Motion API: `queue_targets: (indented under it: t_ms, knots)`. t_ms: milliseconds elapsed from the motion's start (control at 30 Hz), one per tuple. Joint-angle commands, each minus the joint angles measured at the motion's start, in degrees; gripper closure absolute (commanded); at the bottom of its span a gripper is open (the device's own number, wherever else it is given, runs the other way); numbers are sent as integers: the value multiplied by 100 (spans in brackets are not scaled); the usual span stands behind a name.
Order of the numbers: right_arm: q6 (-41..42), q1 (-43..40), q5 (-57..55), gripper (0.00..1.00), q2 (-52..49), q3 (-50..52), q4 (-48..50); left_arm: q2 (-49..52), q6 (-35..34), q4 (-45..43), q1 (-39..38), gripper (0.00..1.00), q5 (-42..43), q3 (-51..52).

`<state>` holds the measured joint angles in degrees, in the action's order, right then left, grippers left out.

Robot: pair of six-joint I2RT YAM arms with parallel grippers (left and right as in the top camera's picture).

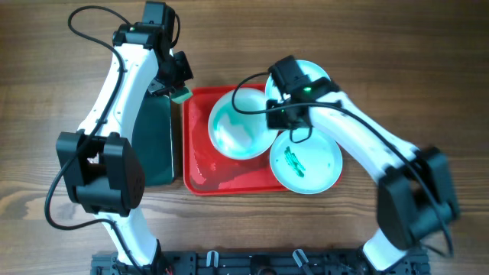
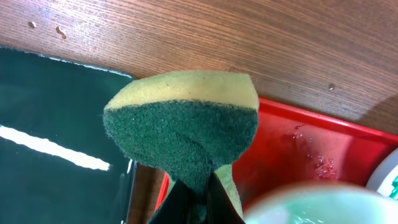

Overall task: Clean dirty plates on tray and stack at the side
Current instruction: 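Lift the sponge away with the left gripper toward the black tray, then carry the white plate with the right gripper to the table's right side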

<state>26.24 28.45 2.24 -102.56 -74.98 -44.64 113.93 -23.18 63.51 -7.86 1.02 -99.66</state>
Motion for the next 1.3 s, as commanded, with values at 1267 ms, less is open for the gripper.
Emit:
queue_targets:
  t_ms: [1267]
  knots:
    - [-662,3128,-7549,96,1073,-142,-120,-46,20,-107,-13,96,264,-42]
